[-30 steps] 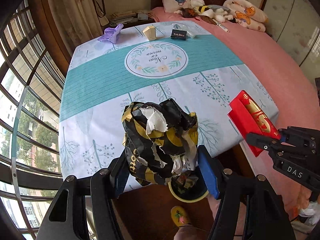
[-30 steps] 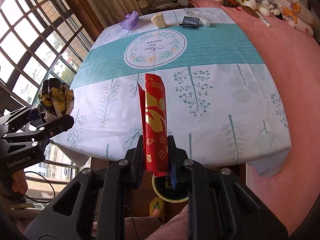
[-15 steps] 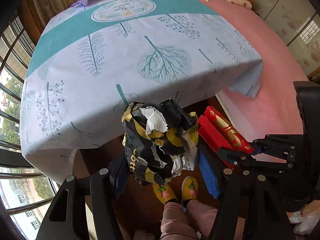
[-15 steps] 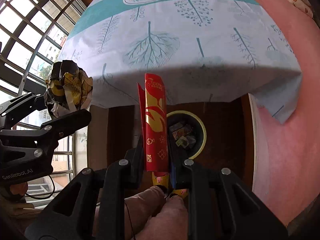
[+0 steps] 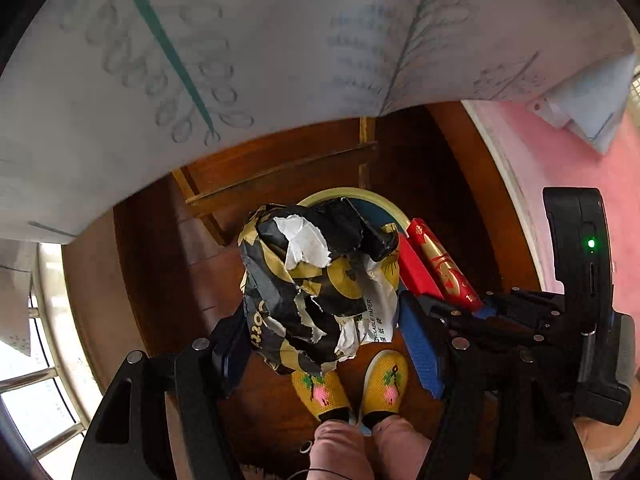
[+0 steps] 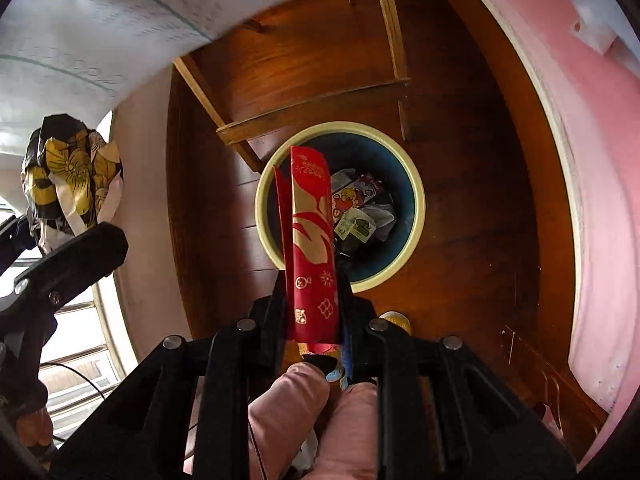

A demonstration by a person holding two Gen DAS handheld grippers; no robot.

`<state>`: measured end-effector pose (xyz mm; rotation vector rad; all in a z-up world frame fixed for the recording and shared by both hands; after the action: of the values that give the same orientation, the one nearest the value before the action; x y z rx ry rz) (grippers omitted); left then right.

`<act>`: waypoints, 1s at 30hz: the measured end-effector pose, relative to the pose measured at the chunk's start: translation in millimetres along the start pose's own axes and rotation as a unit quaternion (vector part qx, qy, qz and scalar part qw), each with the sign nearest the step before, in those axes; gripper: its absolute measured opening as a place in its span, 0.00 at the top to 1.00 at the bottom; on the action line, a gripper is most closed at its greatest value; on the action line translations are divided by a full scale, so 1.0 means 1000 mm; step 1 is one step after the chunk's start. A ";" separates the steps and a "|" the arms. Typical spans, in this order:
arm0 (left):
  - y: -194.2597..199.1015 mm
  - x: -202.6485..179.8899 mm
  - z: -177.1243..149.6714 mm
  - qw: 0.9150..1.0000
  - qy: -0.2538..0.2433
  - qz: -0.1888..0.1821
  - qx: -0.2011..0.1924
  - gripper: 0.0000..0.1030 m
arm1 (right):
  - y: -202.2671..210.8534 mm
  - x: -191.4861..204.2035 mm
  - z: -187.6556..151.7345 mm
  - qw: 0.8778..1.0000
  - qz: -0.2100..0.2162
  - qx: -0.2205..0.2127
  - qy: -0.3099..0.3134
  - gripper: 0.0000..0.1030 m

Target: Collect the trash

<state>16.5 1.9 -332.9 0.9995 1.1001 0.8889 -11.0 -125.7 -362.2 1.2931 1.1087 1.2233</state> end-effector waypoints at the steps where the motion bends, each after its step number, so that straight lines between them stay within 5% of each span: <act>1: -0.012 0.003 0.001 1.000 0.002 0.002 0.001 0.30 | -0.016 -0.001 0.002 1.000 -0.001 0.000 -0.001 0.82; 4: -0.043 0.009 0.005 1.000 0.001 0.006 0.004 0.21 | -0.053 -0.007 0.012 1.000 -0.004 -0.007 -0.004 0.82; 9: -0.070 0.019 0.009 1.000 0.002 0.012 0.004 0.08 | -0.097 -0.021 0.020 0.999 0.018 -0.009 -0.039 0.46; 20: -0.062 0.027 0.012 1.000 -0.011 0.023 0.000 0.04 | -0.105 -0.042 0.029 0.997 0.005 -0.022 -0.068 0.39; 30: 0.007 0.007 0.010 1.000 -0.001 0.024 -0.017 0.04 | -0.050 -0.043 0.027 0.996 0.003 -0.035 -0.081 0.36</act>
<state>27.8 8.9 -327.2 1.0020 1.0599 0.9415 13.4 -166.4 -415.4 1.3189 0.9379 1.1299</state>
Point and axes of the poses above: each gripper's, at about its wrist camera, not at the fingertips, and y roughly against the way its jaws point, x to its left, z to its top, the point moved 2 cm from there along -y, roughly the way its jaws point, and after that the axes turned 10 degrees about -z, right-handed, at the moved point
